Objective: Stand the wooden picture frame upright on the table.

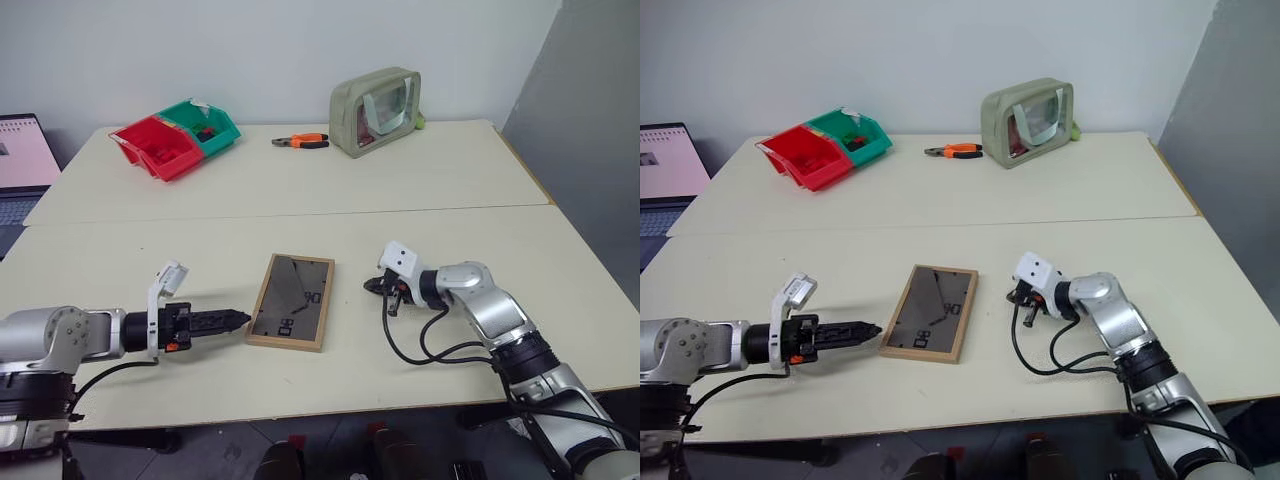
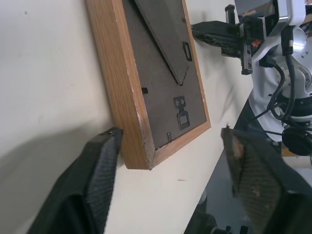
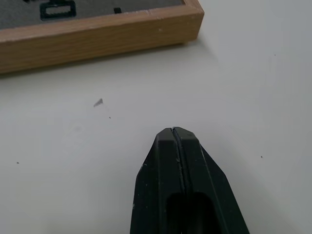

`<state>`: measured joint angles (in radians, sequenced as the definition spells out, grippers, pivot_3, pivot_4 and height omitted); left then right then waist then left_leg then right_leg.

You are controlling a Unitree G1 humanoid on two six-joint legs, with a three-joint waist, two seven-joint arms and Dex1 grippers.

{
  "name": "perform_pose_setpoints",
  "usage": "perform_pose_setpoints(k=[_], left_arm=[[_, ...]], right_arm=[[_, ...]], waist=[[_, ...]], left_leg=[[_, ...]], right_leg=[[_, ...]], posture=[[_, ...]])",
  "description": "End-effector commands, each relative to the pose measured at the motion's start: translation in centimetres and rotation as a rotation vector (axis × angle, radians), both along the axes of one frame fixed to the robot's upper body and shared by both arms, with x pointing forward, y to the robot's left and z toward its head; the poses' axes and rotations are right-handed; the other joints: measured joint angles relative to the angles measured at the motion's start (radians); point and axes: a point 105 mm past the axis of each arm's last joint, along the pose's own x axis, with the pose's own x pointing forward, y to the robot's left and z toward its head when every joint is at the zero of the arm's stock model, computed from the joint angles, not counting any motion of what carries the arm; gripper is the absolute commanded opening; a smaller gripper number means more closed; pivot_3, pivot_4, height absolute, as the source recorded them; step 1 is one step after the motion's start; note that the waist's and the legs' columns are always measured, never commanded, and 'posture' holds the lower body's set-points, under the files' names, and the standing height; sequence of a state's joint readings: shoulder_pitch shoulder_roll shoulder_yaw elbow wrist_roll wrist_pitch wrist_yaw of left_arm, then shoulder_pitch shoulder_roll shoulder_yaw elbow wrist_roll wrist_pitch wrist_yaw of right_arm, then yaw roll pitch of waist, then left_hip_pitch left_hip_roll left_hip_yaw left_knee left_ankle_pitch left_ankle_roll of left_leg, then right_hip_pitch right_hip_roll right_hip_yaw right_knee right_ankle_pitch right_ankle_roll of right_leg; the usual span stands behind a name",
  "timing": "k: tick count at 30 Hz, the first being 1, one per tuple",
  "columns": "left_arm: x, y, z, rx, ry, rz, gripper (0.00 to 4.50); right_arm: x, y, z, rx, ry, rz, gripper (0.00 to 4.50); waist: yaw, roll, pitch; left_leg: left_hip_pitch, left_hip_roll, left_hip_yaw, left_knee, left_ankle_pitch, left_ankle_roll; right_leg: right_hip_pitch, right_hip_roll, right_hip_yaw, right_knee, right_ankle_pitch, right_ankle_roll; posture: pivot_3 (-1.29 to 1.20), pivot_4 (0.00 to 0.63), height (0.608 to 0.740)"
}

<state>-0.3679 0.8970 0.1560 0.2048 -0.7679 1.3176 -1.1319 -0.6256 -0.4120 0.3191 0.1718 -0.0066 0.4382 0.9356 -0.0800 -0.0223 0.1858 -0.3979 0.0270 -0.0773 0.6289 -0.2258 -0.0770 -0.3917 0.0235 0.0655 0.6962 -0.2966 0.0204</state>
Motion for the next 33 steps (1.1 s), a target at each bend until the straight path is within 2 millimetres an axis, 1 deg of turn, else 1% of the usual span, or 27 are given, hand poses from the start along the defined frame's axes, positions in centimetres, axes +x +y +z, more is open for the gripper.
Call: perform_pose_setpoints(k=[1,5,9,13,17,20,26,29,31,33], left_arm=[[0.1,0.2,-0.7,0.002,0.025,-0.014,4.46],[0.1,0.1,-1.8,0.02,0.056,-0.042,4.46],[0.4,-0.8,-3.1,0.022,0.097,-0.066,4.46],[0.5,-2.3,-3.3,-0.032,0.144,-0.107,4.46],[0.7,-3.2,-3.7,-0.037,0.149,-0.127,4.46],[0.9,-4.1,-4.1,-0.035,0.143,-0.152,4.46],[0.9,-5.7,-4.0,-0.062,0.129,-0.19,4.46],[0.7,-5.8,-4.2,-0.059,0.126,-0.2,4.46],[0.9,-5.7,-4.3,-0.053,0.111,-0.188,4.46],[1.2,-5.4,-4.4,-0.052,0.104,-0.17,4.1]], right_arm=[[-0.8,1.0,0.8,0.025,-0.018,0.031,0.0],[-1.7,1.9,0.8,0.033,0.005,0.059,0.0],[-2.5,3.7,0.8,0.052,0.021,0.086,0.0],[-3.1,5.3,0.7,0.066,0.037,0.113,0.0],[-3.3,6.4,0.8,0.076,0.04,0.128,0.0],[-3.3,6.7,0.7,0.078,0.044,0.129,0.0],[-3.0,7.1,0.4,0.075,0.039,0.122,0.0],[-3.1,7.3,0.4,0.079,0.037,0.121,0.0],[-3.0,7.2,0.3,0.078,0.034,0.118,0.0],[-3.0,7.0,0.1,0.069,0.031,0.116,0.0]], waist=[[0.0,0.0,0.0],[0.0,0.0,0.0],[0.0,0.0,0.0],[0.018,0.001,0.0],[0.028,0.001,-0.001],[0.031,0.001,-0.001],[0.042,0.002,-0.002],[0.045,0.002,-0.002],[0.045,0.002,-0.002],[0.044,0.002,-0.002]], left_leg=[[0.0,0.0,0.0,0.0,0.0,0.0],[0.0,0.0,0.0,0.0,0.0,0.0],[0.0,-0.001,0.0,0.0,0.0,0.0],[0.001,-0.002,0.0,0.0,0.0,0.0],[0.0,-0.002,0.0,0.001,0.0,0.0],[0.001,-0.002,0.0,0.001,0.0,0.0],[0.001,-0.002,0.0,0.001,0.0,0.0],[0.0,-0.002,0.0,0.001,0.0,0.0],[0.0,-0.002,0.0,0.001,0.0,0.0],[0.0,-0.002,0.0,0.001,0.0,0.0]], right_leg=[[0.0,0.0,0.0,0.0,0.0,0.0],[0.0,0.0,0.0,0.0,0.0,0.0],[0.0,0.0,0.0,0.0,-0.001,0.0],[0.001,0.0,0.0,0.0,-0.001,0.001],[0.002,-0.001,0.0,0.0,-0.001,0.001],[0.002,-0.002,0.0,0.0,-0.001,0.001],[0.002,-0.003,0.0,-0.001,-0.002,0.002],[0.002,-0.005,0.0,0.0,-0.002,0.003],[0.002,-0.006,0.0,-0.001,-0.002,0.003],[0.002,-0.006,0.0,0.0,-0.002,0.003]], posture=[[0.0,0.15,0.74],[0.0,0.15,0.74],[0.0,0.15,0.74],[0.0,0.15,0.74],[0.0,0.15,0.74],[0.0,0.15,0.74],[0.0,0.15,0.74],[0.0,0.15,0.74],[0.0,0.15,0.74],[0.0,0.15,0.74]])
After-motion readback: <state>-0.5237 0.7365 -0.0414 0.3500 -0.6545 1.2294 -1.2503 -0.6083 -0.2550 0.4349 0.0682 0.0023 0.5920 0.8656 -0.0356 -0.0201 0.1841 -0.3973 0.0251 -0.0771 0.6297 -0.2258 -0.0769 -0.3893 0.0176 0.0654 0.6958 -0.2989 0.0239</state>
